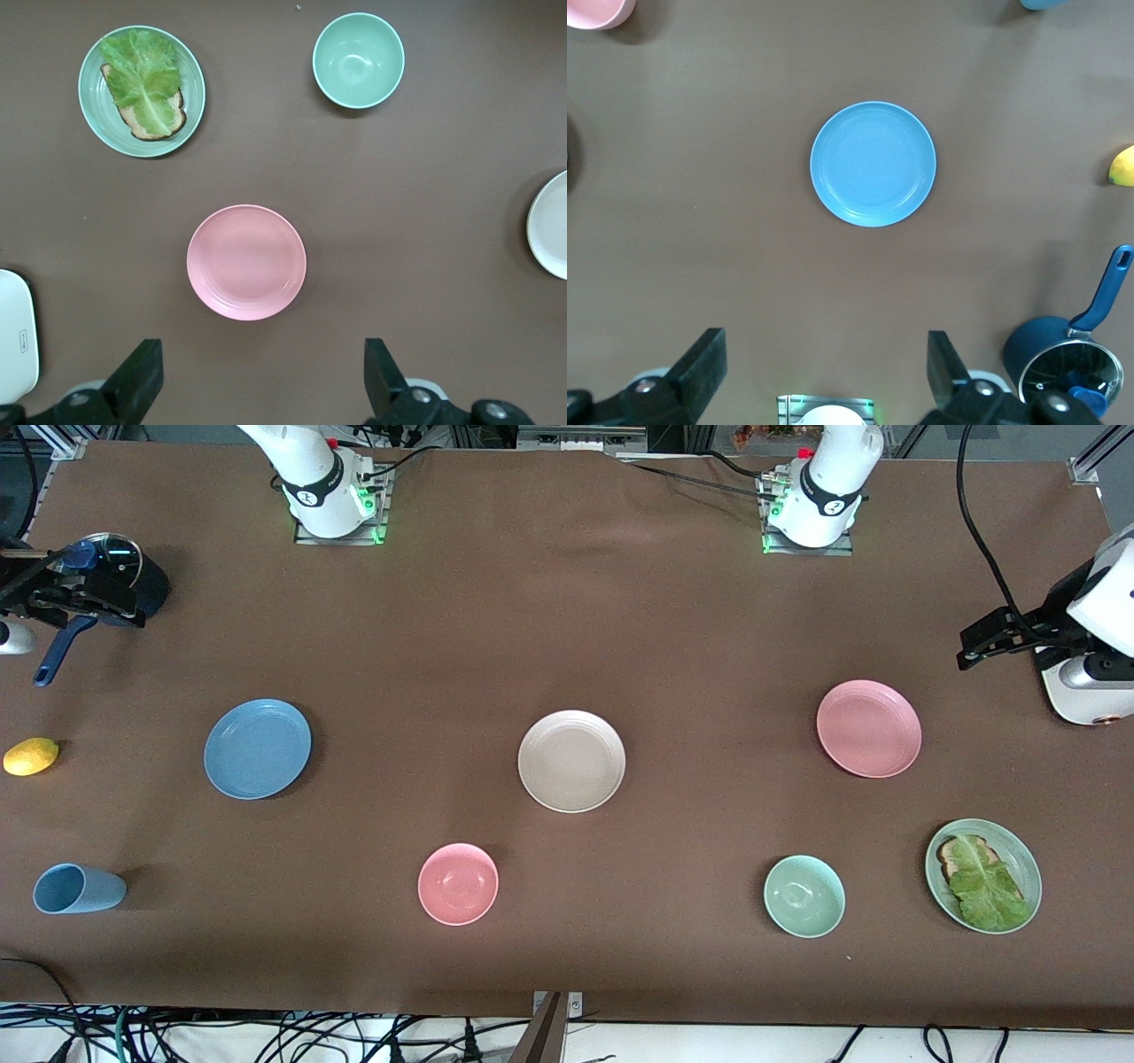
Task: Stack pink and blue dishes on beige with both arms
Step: 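Move the left gripper from rest toward the large pink plate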
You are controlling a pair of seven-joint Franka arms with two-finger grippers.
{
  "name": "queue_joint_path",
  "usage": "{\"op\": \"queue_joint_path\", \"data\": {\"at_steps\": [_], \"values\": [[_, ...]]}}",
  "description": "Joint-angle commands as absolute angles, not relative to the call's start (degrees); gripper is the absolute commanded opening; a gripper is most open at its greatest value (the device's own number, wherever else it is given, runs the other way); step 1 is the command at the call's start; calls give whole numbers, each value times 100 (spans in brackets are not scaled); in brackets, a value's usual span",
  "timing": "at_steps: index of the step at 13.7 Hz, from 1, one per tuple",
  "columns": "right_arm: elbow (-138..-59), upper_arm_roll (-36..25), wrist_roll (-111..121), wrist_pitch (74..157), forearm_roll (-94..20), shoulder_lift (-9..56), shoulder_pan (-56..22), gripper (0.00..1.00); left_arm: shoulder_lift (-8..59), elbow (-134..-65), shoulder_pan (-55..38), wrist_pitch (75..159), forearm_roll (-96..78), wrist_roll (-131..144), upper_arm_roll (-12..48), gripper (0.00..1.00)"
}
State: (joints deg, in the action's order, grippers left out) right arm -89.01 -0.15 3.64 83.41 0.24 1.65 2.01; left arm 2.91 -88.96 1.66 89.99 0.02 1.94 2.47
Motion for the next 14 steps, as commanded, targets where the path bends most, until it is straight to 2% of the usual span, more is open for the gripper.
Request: {"op": "queue_joint_path", "data": {"at_steps": [1, 10, 12, 14], "values": [[-8851, 26, 457, 8367, -9, 158, 281, 100, 308, -8815, 176, 8912, 44, 97, 272, 100], [-8859, 26, 457, 8341, -9, 158, 290, 100, 290, -8657, 123, 8842, 44, 97, 334, 100], [-8859, 18, 457, 8341, -9, 158, 290, 100, 290, -8657, 123, 8824, 140, 123, 614, 100], [-8859, 18, 457, 8341, -9, 158, 290, 100, 299, -8657, 132, 8824, 141, 106, 633, 100]]}}
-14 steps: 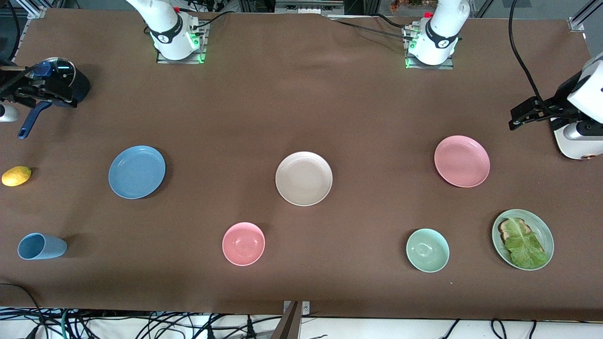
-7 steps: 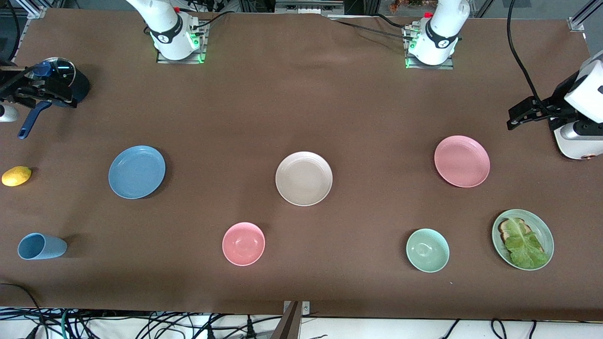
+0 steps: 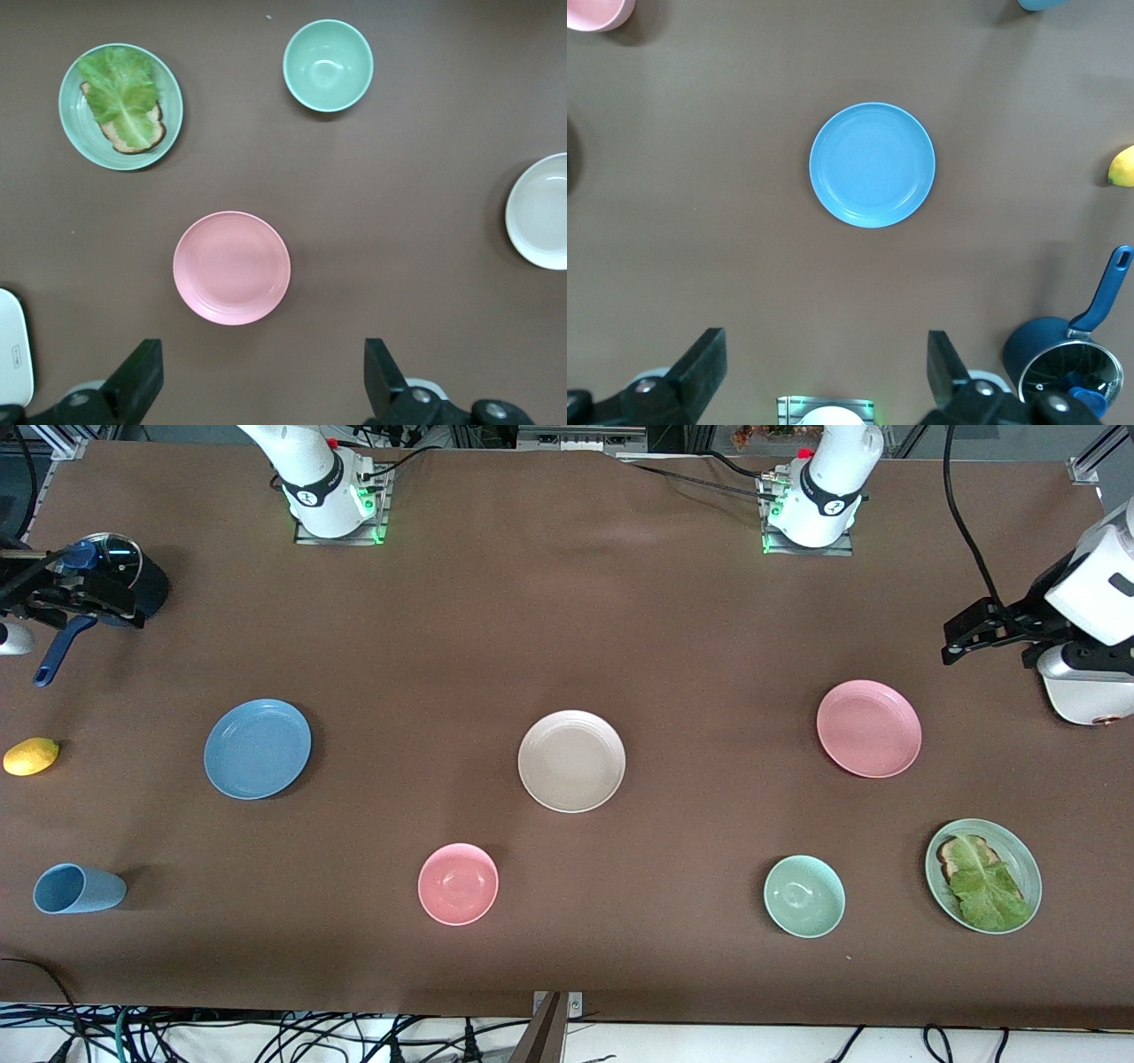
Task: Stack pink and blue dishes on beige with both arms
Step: 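Move the left gripper from rest toward the large pink plate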
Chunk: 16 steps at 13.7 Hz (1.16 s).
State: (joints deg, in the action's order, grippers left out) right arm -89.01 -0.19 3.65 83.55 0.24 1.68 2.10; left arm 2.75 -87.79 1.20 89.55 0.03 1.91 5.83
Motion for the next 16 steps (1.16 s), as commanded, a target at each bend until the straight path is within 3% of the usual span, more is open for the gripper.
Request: {"op": "queue_joint_path", "data": {"at_steps": [1, 16], "values": [[-8859, 18, 457, 8341, -9, 158, 290, 100, 377, -8657, 132, 8824, 141, 105, 633, 100], [-8859, 18, 457, 8314, -35, 158, 290, 100, 1309, -8692, 1002, 8982, -132, -87, 580, 100]]}}
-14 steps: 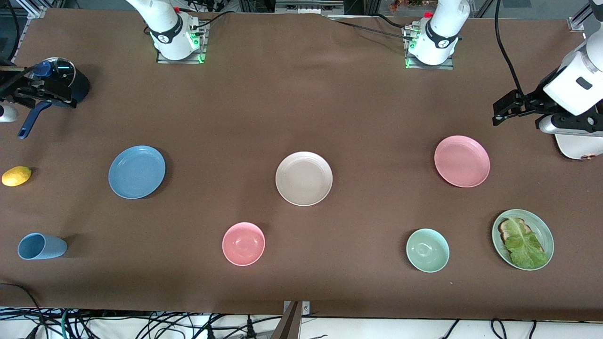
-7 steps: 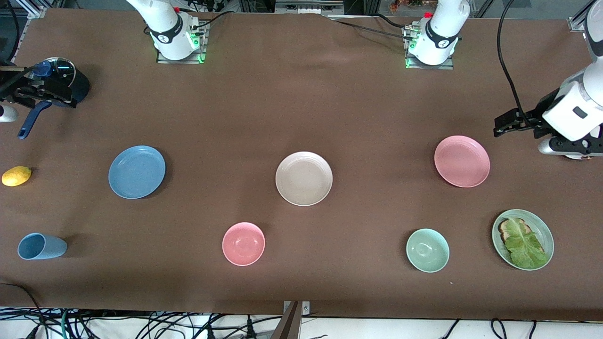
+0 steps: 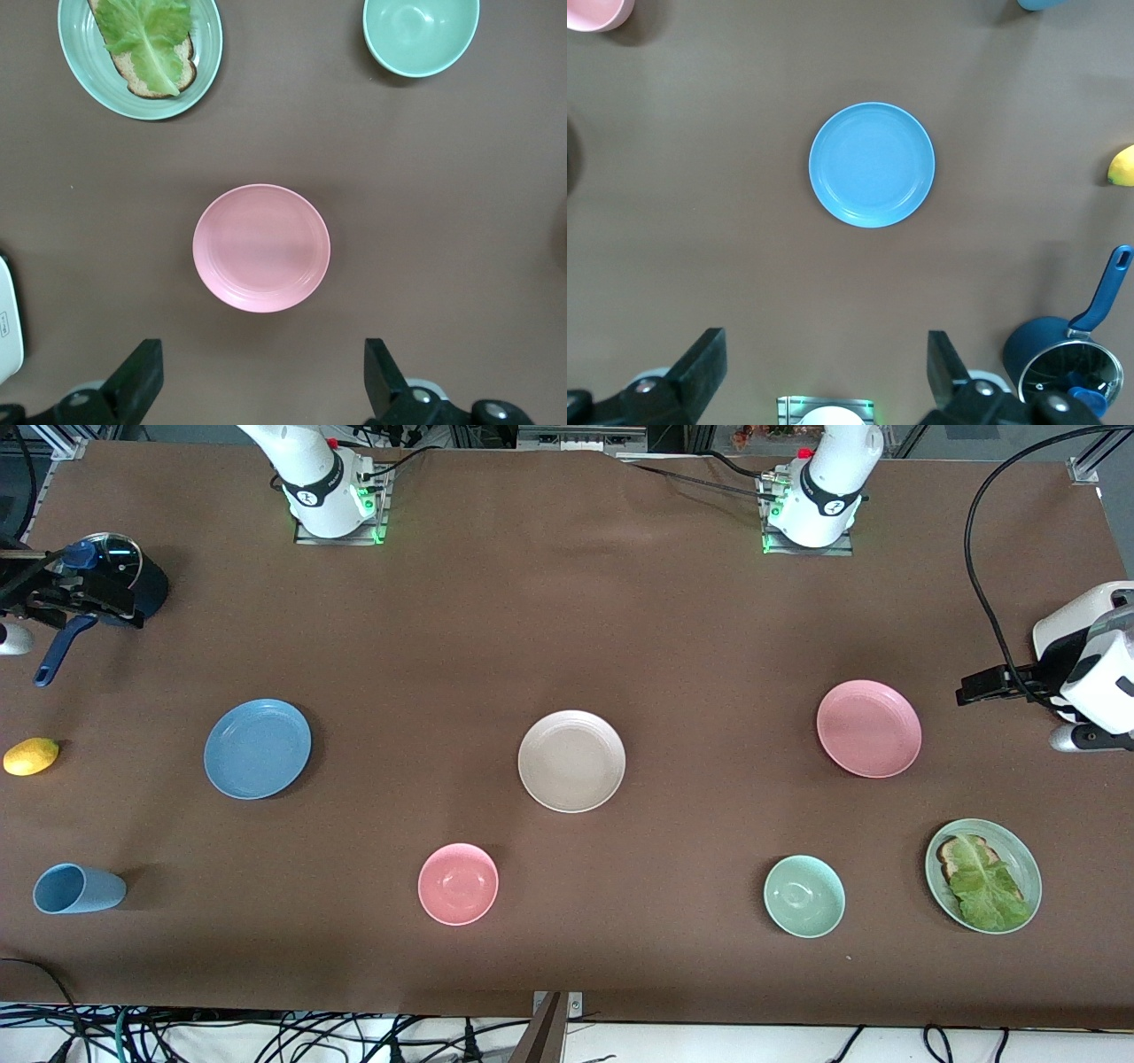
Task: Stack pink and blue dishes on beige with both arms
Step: 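Lower the left gripper and grip the pink plate's rim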
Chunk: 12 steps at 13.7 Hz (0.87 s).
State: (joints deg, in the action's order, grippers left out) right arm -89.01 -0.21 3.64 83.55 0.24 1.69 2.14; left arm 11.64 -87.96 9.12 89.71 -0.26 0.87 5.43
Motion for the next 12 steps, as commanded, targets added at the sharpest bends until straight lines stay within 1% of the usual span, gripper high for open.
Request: {"op": "queue_joint_path", "data": {"at_steps": [1, 4, 6, 9, 12], "values": [[-8859, 18, 457, 8314, -35, 158, 290, 100, 1405, -8718, 1028, 9052, -175, -123, 580, 100], [-8859, 18, 457, 8314, -35, 158, 290, 100, 1406, -9060, 1090, 9429, -308, -272, 580, 100], [-8859, 18, 457, 8314, -35, 158, 290, 100, 1240, -9542, 1081, 9850, -395, -316, 545, 100], [-8859, 18, 457, 8288, -35, 158, 281, 100, 1020, -10360, 1090, 10632, -702, -947, 274, 100], [-8859, 18, 457, 8288, -35, 158, 290, 100, 1063, -10696, 1265, 11003, -853, -1563, 141, 100]]}}
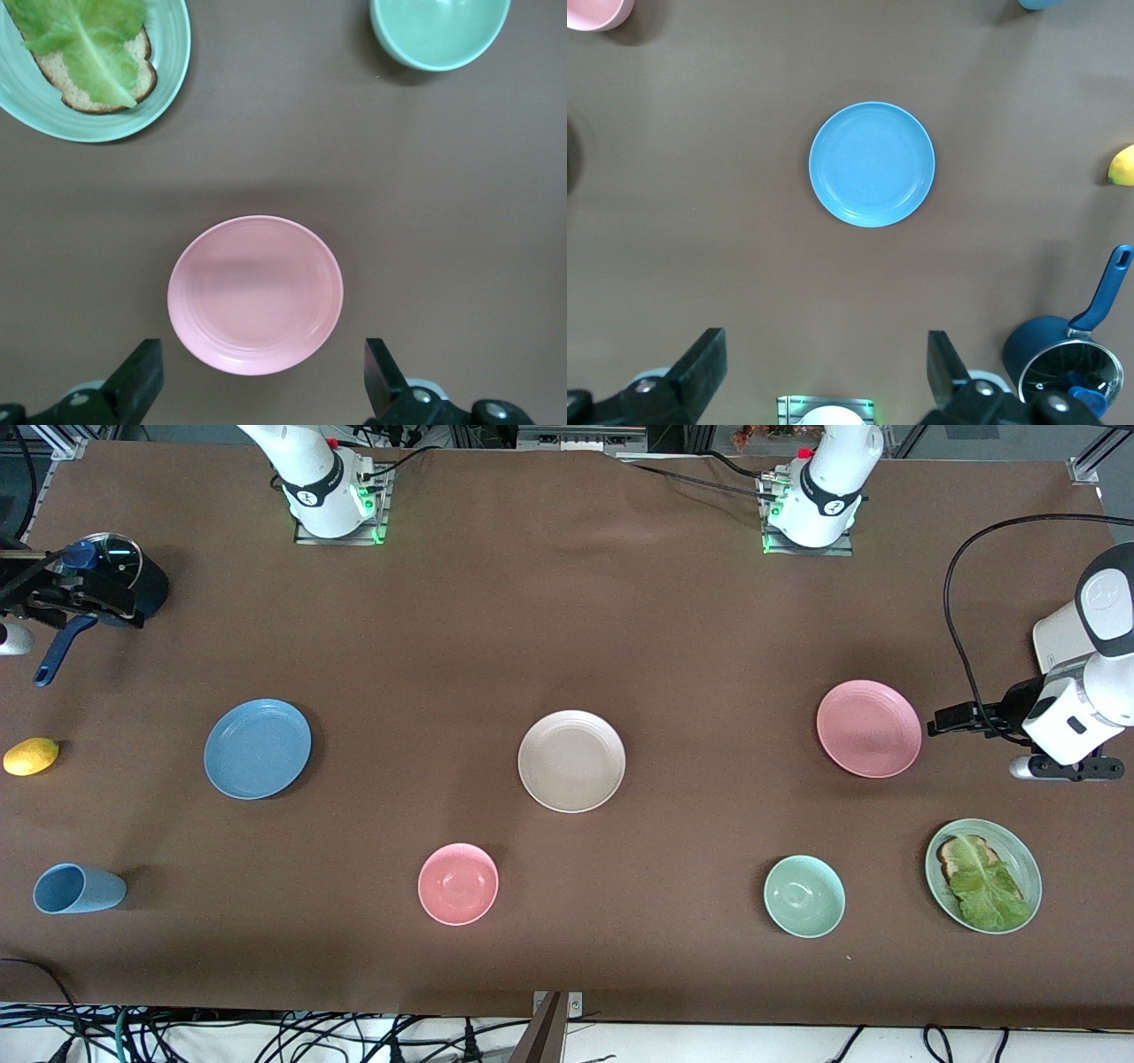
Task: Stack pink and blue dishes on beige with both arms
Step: 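Lower the left gripper and grip the pink plate's rim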
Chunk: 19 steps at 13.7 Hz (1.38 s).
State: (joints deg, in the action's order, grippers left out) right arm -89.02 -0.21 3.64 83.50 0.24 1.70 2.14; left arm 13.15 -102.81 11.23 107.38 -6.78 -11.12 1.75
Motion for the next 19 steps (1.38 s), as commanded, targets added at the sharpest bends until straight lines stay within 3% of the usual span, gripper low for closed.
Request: {"op": "queue_joint_path", "data": {"at_steps": [1, 10, 14, 19], "values": [[-8859, 18, 457, 8288, -35, 158, 290, 100, 1090, -10731, 1370, 11056, -853, -1721, 132, 100], [-8868, 18, 457, 8288, -35, 158, 290, 100, 1591, -11337, 1819, 12207, -1020, -2706, 141, 100], [-8868, 18, 457, 8297, -35, 158, 290, 100, 1494, -12171, 1828, 13216, -1413, -3293, 114, 100], [-8868, -35, 457, 8306, -35, 158, 290, 100, 1564, -12691, 1819, 13922, -2152, -4384, -140, 100]]}}
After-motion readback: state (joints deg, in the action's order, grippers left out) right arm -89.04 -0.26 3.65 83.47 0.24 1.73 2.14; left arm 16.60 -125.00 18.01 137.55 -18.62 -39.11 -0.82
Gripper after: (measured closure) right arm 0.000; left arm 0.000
